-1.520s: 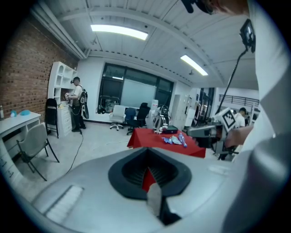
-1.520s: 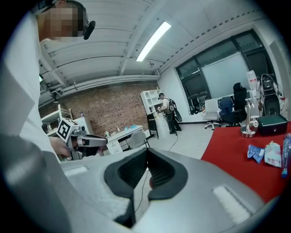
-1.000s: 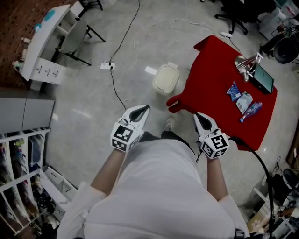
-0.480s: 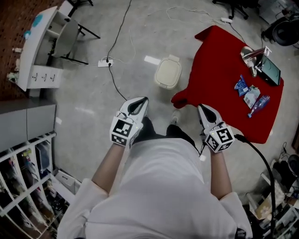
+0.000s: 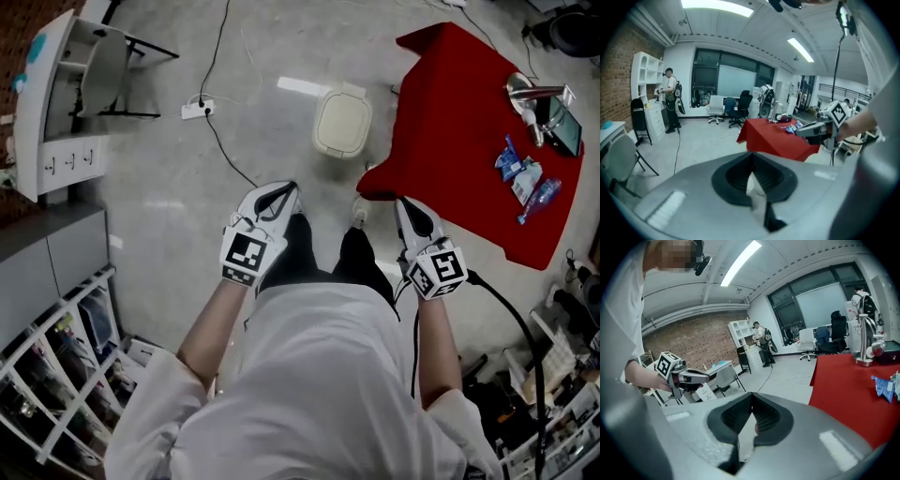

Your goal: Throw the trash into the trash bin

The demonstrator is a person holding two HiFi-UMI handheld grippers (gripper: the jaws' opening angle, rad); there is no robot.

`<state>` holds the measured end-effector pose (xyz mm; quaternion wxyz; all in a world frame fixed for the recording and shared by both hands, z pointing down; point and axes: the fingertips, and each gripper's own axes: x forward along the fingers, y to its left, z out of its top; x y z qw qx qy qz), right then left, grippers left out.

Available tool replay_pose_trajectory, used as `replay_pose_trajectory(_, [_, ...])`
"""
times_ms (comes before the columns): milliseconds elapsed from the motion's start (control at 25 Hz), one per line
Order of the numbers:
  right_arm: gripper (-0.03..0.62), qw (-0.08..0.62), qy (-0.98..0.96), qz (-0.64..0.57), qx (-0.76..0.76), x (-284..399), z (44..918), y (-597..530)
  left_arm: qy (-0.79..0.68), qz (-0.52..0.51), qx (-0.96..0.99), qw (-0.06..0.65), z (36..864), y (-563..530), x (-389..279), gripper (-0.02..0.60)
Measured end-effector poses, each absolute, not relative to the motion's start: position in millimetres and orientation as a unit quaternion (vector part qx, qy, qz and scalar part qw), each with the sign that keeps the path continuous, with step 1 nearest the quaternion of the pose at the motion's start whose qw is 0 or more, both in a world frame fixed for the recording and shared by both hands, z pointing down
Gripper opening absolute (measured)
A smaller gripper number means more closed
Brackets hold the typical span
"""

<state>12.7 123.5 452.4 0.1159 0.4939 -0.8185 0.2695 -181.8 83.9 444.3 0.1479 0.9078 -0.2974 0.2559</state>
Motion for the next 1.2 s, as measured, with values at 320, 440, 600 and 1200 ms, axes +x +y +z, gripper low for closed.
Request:
replay_pose_trajectory(320, [0.000, 0.132, -0.811, 0.295, 0.487, -20, 527, 87, -0.290, 0.272, 0.901, 0.173, 521, 50, -195, 0.003])
replay_pose_trajectory(440, [0.000, 0.131, -0.806, 0.308, 0.488, -28, 559, 78, -0.286, 0.277, 0.901, 0.174, 552, 44, -194, 0.003])
replay_pose_trajectory(600, [0.000, 0.137, -0.800, 0.326, 0.485, -40, 607, 73, -0.283, 0.284, 0.897, 0.185, 596, 39, -196, 0.003])
replay_pose_trajectory(1200, [0.000, 0.181, -0.781, 0.361, 0.477, -78, 781, 56, -0.271, 0.310, 0.890, 0.194, 746, 20, -217, 0.003])
